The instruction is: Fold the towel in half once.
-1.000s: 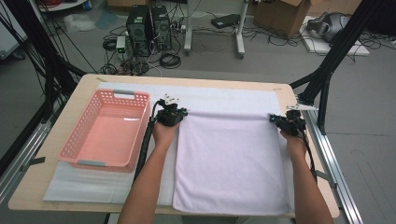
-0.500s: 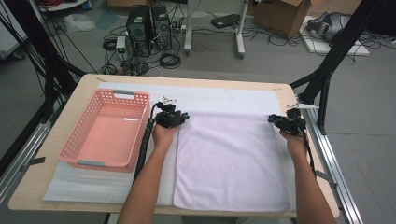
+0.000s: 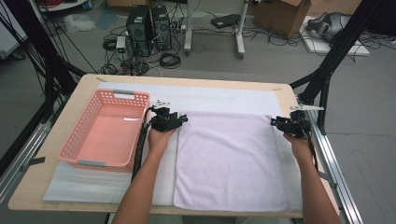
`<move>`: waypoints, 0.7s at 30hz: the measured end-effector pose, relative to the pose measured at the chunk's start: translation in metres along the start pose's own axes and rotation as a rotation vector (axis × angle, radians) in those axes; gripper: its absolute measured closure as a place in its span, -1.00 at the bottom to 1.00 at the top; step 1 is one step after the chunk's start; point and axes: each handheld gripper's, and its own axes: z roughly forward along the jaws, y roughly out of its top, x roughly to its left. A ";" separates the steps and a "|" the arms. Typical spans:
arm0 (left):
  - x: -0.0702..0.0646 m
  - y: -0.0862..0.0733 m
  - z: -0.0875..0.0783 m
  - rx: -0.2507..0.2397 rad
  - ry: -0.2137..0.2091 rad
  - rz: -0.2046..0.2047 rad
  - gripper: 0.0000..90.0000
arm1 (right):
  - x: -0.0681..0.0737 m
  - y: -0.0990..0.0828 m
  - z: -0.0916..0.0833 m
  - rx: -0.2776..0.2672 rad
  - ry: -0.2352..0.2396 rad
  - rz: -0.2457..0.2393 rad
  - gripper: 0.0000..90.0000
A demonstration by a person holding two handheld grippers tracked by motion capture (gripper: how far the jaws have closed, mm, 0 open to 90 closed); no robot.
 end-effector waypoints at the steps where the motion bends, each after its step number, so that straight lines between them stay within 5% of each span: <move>1: -0.002 -0.002 -0.003 -0.011 -0.012 0.022 -0.03 | 0.001 0.001 -0.004 -0.011 0.032 0.005 0.24; 5: -0.013 -0.004 -0.019 -0.048 -0.072 0.074 -0.32 | 0.009 0.001 -0.026 -0.057 0.097 -0.009 -0.11; 7: -0.020 -0.003 -0.027 -0.067 -0.095 0.112 -0.68 | 0.013 -0.004 -0.037 -0.085 0.114 -0.023 -0.30; 9: -0.025 -0.005 -0.037 -0.117 -0.121 0.119 -0.67 | 0.014 -0.013 -0.046 -0.105 0.116 -0.032 -0.46; 13: -0.027 -0.010 -0.045 -0.130 -0.132 0.120 -0.67 | 0.015 -0.030 -0.055 -0.093 0.106 -0.038 -0.58; 21: -0.028 -0.011 -0.048 -0.176 -0.158 0.154 -0.61 | 0.022 -0.035 -0.052 -0.074 0.087 -0.065 -0.59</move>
